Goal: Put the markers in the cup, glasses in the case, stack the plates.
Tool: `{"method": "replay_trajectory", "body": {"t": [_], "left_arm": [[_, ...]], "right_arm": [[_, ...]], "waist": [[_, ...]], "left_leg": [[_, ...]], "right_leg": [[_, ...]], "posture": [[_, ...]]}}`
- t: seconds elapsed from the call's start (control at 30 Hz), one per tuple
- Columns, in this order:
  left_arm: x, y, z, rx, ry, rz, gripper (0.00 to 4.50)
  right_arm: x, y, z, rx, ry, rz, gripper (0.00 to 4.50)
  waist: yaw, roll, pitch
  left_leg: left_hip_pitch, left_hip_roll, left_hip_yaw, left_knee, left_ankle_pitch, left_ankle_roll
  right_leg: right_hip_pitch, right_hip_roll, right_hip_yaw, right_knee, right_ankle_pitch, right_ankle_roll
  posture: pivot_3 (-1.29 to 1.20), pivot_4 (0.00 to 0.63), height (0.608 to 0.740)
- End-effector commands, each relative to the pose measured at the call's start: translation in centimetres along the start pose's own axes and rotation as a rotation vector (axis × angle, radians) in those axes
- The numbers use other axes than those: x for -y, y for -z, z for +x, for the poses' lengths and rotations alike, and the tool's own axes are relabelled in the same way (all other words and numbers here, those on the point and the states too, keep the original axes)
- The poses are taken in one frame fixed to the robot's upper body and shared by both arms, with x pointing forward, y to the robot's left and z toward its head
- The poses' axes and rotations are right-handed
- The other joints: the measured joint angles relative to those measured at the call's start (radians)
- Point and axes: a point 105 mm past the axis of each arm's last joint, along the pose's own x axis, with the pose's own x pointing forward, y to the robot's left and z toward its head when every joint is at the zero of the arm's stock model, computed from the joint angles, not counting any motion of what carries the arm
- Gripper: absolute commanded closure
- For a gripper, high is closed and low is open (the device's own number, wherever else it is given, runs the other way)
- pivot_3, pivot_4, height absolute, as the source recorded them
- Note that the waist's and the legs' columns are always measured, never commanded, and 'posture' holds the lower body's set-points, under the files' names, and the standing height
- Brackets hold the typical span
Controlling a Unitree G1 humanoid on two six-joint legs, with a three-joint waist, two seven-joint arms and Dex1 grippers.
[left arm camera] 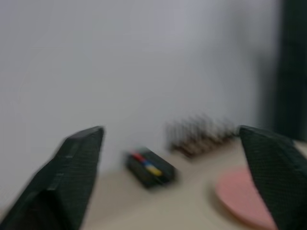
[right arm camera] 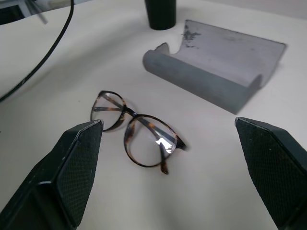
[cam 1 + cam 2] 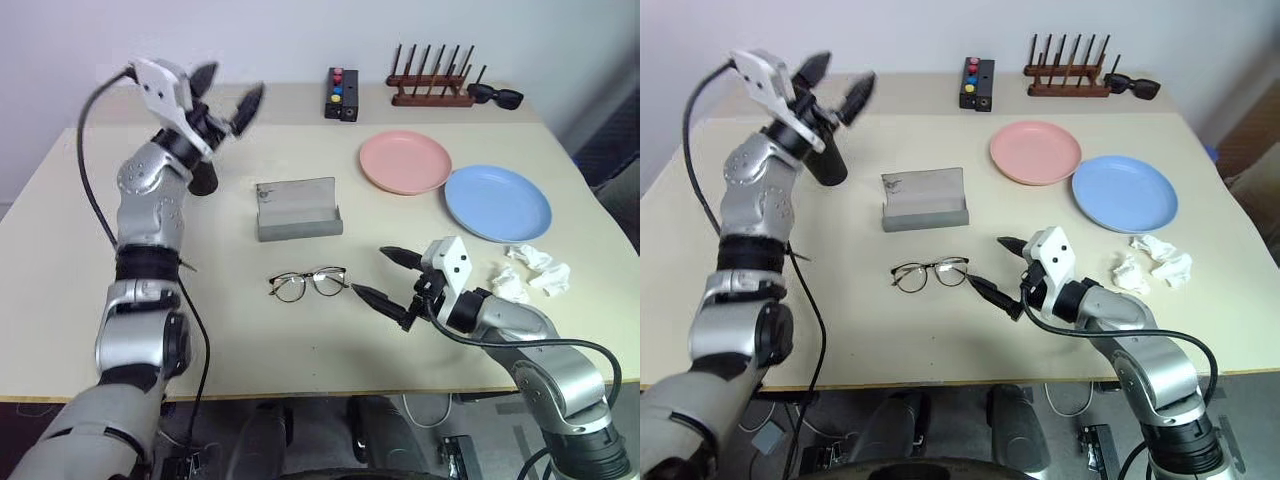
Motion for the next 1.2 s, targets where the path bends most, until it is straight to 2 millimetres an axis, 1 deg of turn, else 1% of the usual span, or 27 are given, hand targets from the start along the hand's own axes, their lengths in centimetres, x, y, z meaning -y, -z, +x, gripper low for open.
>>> {"method": "replay_trajectory", "body": {"t": [0.03,0.17,0.27,0.37,0.57,0.63,0.8,0.87,0.93,0.97,1.03,1.07,1.1,1.17,1.2], "left_arm": [[2.6,0.9,-1.8,-0.173,0.193,0.050,0.03],[3.4,3.7,-3.8,-0.359,0.249,0.083,0.03],[5.0,4.9,-5.0,-0.447,0.365,0.104,0.03],[6.5,5.4,-5.5,-0.486,0.461,0.118,0.03],[9.9,5.9,-5.7,-0.544,0.649,0.151,0.03],[10.3,6.2,-5.8,-0.564,0.676,0.183,0.03],[10.6,6.9,-5.5,-0.589,0.682,0.201,0.03],[10.5,6.9,-5.3,-0.581,0.666,0.210,0.03],[9.8,6.9,-5.0,-0.573,0.628,0.212,0.03],[9.1,6.8,-4.8,-0.570,0.593,0.225,0.03],[6.8,6.9,-4.2,-0.574,0.480,0.273,0.03],[5.4,7.0,-3.9,-0.579,0.405,0.293,0.03],[4.3,7.0,-3.7,-0.581,0.345,0.278,0.03],[2.8,6.8,-3.2,-0.567,0.285,0.245,0.03],[2.5,6.8,-3.0,-0.568,0.286,0.250,0.03]], "right_arm": [[-0.2,-1.3,-0.3,0.039,-0.007,-0.043,0.00],[-0.6,-1.4,-0.1,0.043,-0.016,-0.046,0.00],[-0.9,-1.3,0.0,0.039,-0.025,-0.055,0.00],[-1.1,-1.1,0.1,0.039,-0.026,-0.051,0.00],[-1.8,-0.9,0.4,0.046,-0.027,-0.040,0.00],[-1.9,-0.9,0.5,0.049,-0.025,-0.038,0.00],[-2.1,-0.6,0.5,0.048,-0.026,-0.034,0.00],[-2.3,-0.4,0.4,0.046,-0.027,-0.034,0.00],[-2.3,-0.3,0.4,0.044,-0.028,-0.036,0.00],[-2.3,-0.3,0.4,0.043,-0.028,-0.037,0.00],[-2.3,-0.3,0.3,0.042,-0.027,-0.039,0.00],[-2.3,-0.2,0.3,0.041,-0.028,-0.040,0.00],[-2.2,-0.2,0.3,0.040,-0.028,-0.041,0.00],[-2.2,-0.2,0.4,0.038,-0.031,-0.042,0.00],[-2.1,-0.2,0.4,0.038,-0.035,-0.042,0.00]], "waist": [[-0.010,0.000,0.000],[-0.006,0.000,0.000],[-0.003,0.000,0.000],[0.000,0.000,0.000],[0.003,0.000,0.000],[0.004,0.000,0.000],[0.007,0.000,0.000],[0.013,0.000,0.000],[0.015,0.000,0.000],[0.016,0.000,0.000],[0.017,0.000,0.000],[0.017,0.000,0.000],[0.018,0.000,0.000],[0.018,0.000,0.000],[0.018,0.000,0.000]], "left_leg": [[0.000,0.000,-0.001,0.000,0.000,0.000],[0.000,0.000,-0.001,0.000,0.000,0.000],[0.000,0.000,-0.001,0.000,0.000,0.000],[-0.001,0.000,-0.001,0.000,0.000,0.000],[0.000,0.000,-0.001,0.000,0.000,0.000],[0.000,0.000,0.000,0.000,0.000,0.000],[0.000,0.000,0.000,0.000,0.000,0.000],[-0.001,0.000,0.000,0.000,0.000,0.000],[-0.001,0.000,0.000,0.000,0.000,0.000],[0.000,0.000,0.000,0.000,0.000,0.000],[0.000,0.000,0.000,0.000,0.000,0.000],[0.000,0.000,0.000,0.000,0.000,0.000],[0.000,0.000,0.000,0.000,0.000,0.000],[-0.001,0.000,-0.001,0.000,0.000,0.000],[-0.001,0.000,0.000,0.000,0.000,0.000]], "right_leg": [[0.000,0.001,0.000,0.000,0.000,0.000],[0.000,0.001,0.000,0.000,0.000,-0.001],[0.001,0.000,0.000,-0.001,0.000,0.000],[0.001,-0.001,0.000,-0.001,0.000,0.000],[0.001,-0.001,0.000,-0.001,0.000,-0.001],[0.001,-0.001,0.000,-0.001,0.000,-0.001],[0.000,0.000,0.000,-0.001,0.000,-0.001],[0.000,0.000,0.000,-0.001,0.000,-0.001],[0.000,-0.001,0.000,-0.001,0.000,-0.001],[0.000,-0.001,0.000,-0.001,0.000,-0.001],[0.000,-0.001,0.000,-0.001,0.000,-0.001],[0.000,0.000,0.000,-0.001,0.000,-0.001],[0.000,0.000,0.000,-0.001,0.000,-0.001],[0.000,0.000,0.000,-0.001,0.000,-0.001],[0.000,0.000,0.000,-0.001,0.000,0.000]], "posture": [[0.00,0.150,0.735],[0.00,0.150,0.735],[0.00,0.150,0.735],[0.00,0.150,0.735],[0.00,0.150,0.735],[0.00,0.150,0.735],[0.00,0.150,0.735],[0.00,0.150,0.735],[0.00,0.150,0.735],[0.00,0.150,0.735],[0.00,0.150,0.735],[0.00,0.150,0.735],[0.00,0.150,0.735],[0.00,0.150,0.735],[0.00,0.150,0.735]]}}
